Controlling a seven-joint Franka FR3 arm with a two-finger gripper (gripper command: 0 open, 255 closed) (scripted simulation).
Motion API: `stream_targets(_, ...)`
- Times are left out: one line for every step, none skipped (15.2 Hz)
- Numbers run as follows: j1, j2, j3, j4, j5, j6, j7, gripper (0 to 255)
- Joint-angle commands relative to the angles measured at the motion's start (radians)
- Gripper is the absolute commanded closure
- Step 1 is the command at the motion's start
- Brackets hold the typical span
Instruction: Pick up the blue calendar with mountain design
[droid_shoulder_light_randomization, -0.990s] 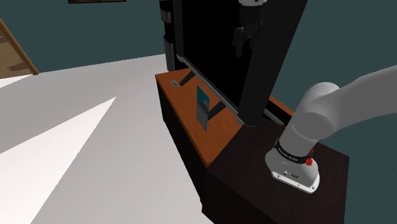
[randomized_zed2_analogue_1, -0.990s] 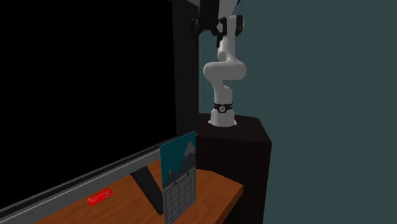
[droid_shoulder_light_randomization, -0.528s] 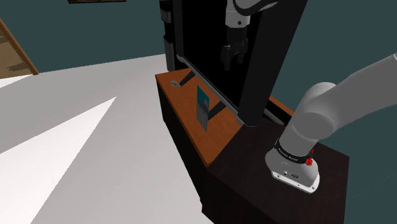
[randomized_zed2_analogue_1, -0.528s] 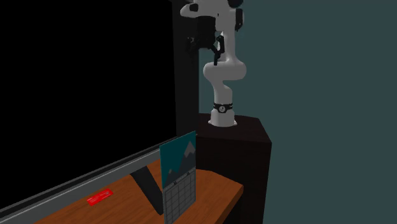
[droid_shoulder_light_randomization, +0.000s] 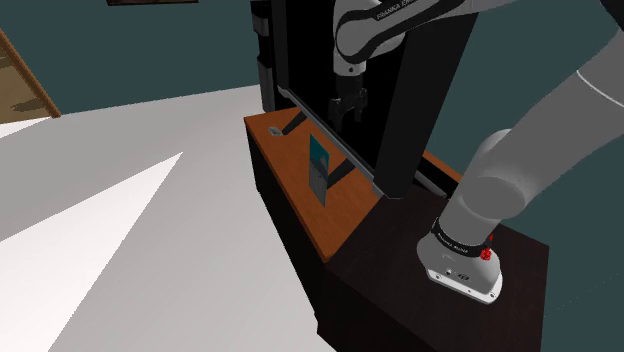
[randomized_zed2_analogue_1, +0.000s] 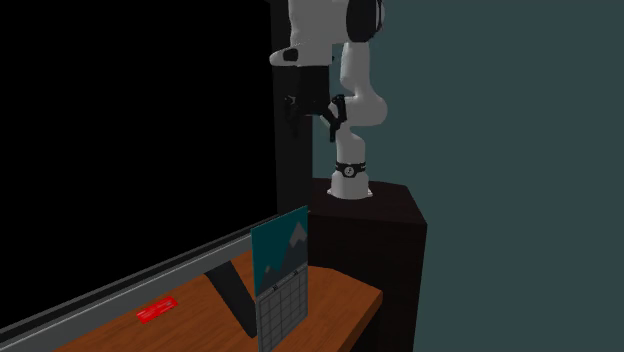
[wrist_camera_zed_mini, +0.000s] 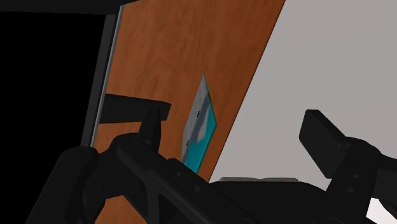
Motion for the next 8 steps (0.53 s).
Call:
stream_targets(0.003,0.076,-0.010,0.002,0.017,0.064,-0.011,0)
stream_targets(0.005,0.114,-0.013,0.009,0.027,0.090,-0.016,0)
stream_targets(0.006,0.152,-0.017,0.017,0.038,0.115,-0.023,0)
stream_targets(0.008,0.191,-0.019,0.026,0.049,0.140,-0.030,0)
stream_targets(0.009,0.231,-0.021,0.037,0.062,0.163,-0.037,0)
stream_targets(0.010,0.270,-0.023,0.049,0.075,0.185,-0.045,0)
stream_targets(0.011,0.311,-0.024,0.062,0.089,0.206,-0.054,0)
stream_targets(0.011,0.351,-0.024,0.077,0.104,0.226,-0.062,0)
